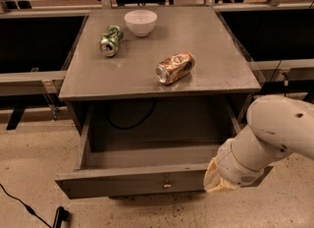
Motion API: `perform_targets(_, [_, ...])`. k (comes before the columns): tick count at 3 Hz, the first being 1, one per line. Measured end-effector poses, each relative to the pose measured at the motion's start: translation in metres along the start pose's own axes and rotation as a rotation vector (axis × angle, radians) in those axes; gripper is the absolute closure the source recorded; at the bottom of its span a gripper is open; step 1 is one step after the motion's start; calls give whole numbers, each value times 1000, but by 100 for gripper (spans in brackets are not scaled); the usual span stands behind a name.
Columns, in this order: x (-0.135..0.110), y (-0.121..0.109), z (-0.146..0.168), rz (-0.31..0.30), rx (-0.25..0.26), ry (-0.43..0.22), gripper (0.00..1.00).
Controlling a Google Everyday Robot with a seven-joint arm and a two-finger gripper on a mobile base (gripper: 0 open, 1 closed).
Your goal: Close top drawer
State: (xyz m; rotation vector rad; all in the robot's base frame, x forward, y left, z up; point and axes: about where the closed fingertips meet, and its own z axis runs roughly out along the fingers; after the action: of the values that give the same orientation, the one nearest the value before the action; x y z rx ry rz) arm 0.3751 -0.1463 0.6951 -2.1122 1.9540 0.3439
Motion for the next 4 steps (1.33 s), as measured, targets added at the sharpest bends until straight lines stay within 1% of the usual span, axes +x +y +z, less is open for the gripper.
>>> perform_targets(1, [-5,-3,11,-21,33,1,100])
perform_targets(2, [-3,-8,25,-10,43,14,82])
perform_targets(3, [7,-14,37,42,51,21,51])
perform_targets(4, [11,-17,39,60,49,7,28])
